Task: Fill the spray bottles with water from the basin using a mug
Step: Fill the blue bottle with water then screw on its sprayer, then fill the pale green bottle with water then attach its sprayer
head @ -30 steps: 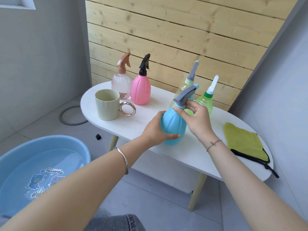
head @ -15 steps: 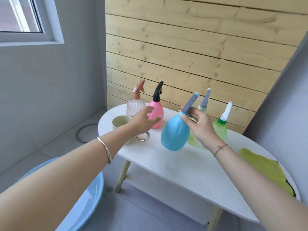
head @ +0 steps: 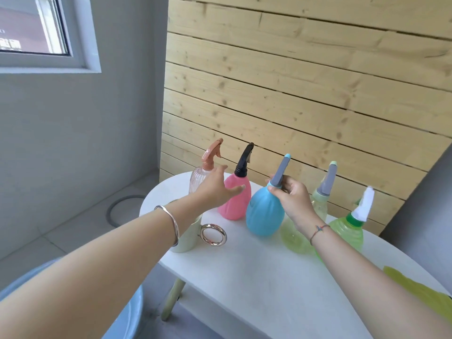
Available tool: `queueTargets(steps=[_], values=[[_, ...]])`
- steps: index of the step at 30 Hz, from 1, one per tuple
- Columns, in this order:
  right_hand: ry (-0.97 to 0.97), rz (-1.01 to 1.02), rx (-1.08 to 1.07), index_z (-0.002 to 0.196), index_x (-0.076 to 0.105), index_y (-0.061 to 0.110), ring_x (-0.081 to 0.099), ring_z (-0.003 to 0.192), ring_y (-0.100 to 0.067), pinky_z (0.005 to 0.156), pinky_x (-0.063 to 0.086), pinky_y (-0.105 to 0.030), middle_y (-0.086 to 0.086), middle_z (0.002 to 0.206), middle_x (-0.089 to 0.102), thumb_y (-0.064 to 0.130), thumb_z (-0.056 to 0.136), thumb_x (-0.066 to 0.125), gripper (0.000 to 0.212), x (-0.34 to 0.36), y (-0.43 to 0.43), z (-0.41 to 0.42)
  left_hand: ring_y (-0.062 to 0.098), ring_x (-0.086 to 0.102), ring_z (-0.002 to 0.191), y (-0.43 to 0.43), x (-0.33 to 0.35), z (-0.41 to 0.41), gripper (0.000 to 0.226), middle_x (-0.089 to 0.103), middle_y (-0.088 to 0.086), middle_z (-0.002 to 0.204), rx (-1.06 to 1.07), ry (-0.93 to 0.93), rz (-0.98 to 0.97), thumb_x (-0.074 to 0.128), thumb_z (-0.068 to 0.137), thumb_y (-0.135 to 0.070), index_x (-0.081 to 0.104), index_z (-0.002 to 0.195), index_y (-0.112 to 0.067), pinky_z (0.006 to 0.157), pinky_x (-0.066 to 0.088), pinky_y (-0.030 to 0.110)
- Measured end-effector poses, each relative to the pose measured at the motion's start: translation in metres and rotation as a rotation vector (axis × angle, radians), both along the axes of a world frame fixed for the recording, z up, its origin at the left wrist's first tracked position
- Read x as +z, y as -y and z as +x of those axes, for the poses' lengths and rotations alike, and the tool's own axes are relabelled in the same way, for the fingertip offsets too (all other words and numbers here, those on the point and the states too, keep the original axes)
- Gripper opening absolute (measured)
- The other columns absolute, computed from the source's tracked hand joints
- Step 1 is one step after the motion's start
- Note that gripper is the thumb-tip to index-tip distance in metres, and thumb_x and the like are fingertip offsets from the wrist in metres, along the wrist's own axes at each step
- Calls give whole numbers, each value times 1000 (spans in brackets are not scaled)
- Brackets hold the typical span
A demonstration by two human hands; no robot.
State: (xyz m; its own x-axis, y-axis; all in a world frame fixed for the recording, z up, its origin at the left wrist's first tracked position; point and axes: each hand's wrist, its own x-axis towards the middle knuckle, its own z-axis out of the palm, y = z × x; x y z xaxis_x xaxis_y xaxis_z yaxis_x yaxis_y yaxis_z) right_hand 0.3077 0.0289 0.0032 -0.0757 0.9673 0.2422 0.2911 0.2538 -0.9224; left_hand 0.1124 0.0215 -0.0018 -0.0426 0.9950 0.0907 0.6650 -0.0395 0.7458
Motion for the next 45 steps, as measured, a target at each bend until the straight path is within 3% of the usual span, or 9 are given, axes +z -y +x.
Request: queueTargets(steps=[4, 7, 11, 14, 19, 22, 32, 40, 45], values=[[-28, -30, -22, 96, 62, 24, 61, 103, -11, 88, 43, -18, 0, 110, 68, 5, 90, 60, 21, -11, -8, 2, 23, 40, 137, -14, -8, 5, 83, 34, 9, 155, -3, 28, 4, 68, 88, -43, 26, 152, -12, 103, 36, 30], [-10, -11, -61, 108, 60, 23, 55, 119, -12, 100, 41, -24, 4, 118, 64, 8, 88, 64, 26, -22, -10, 4, 24, 39, 139, -19, -12, 7, 85, 34, 9, 156, -20, 35, 9, 71, 87, -41, 26, 152, -10, 107, 34, 32], [127, 43, -88, 134, 43, 19, 42, 121, -4, 100, 32, -21, 12, 129, 49, 19, 77, 79, 67, -37, -2, -1, 24, 46, 132, -23, -18, 9, 83, 47, 8, 146, -33, -11, 5, 76, 83, -36, 30, 149, -13, 103, 41, 34], [205, 82, -121, 138, 38, 15, 41, 126, -12, 107, 34, -31, 5, 133, 47, 20, 70, 84, 82, -51, -2, -3, 24, 49, 128, -27, -21, 11, 80, 51, 7, 140, -13, -76, 24, 76, 82, -37, 34, 147, -14, 99, 43, 36], [227, 38, -95, 141, 33, 15, 42, 128, -19, 109, 35, -40, -4, 136, 46, 11, 75, 78, 80, -63, -6, -2, 25, 59, 107, -31, -22, 16, 71, 60, 3, 117, 56, -223, 71, 76, 81, -44, 42, 136, -16, 72, 41, 33], [240, 25, -71, 145, 27, 14, 38, 132, -22, 111, 33, -42, -5, 139, 41, 11, 78, 75, 83, -63, -12, -2, 26, 59, 106, -33, -22, 16, 70, 61, 3, 114, 74, -229, 89, 77, 80, -41, 43, 136, -16, 69, 39, 32], [293, -11, -82, 147, 19, 14, 32, 134, -21, 113, 29, -41, -5, 142, 33, 12, 83, 70, 81, -59, -22, -2, 28, 58, 107, -34, -27, 11, 73, 61, 5, 114, 46, -204, 93, 77, 80, -43, 42, 139, -19, 73, 44, 34], [249, -19, -68, 151, 9, 16, 19, 143, -15, 114, 18, -26, 1, 153, 21, 18, 87, 67, 87, -43, 7, -4, 26, 50, 128, -16, -23, 17, 80, 50, 7, 143, 70, -71, 83, 73, 85, -40, 31, 148, -14, 98, 45, 39], [13, 376, -268, 116, 48, 19, 53, 111, -9, 100, 36, -15, 7, 115, 55, 3, 84, 68, 41, -21, 58, 19, 22, 36, 142, 14, -22, 24, 91, 34, 5, 157, 125, 60, 98, 69, 86, -48, 21, 153, -11, 107, 35, 36]])
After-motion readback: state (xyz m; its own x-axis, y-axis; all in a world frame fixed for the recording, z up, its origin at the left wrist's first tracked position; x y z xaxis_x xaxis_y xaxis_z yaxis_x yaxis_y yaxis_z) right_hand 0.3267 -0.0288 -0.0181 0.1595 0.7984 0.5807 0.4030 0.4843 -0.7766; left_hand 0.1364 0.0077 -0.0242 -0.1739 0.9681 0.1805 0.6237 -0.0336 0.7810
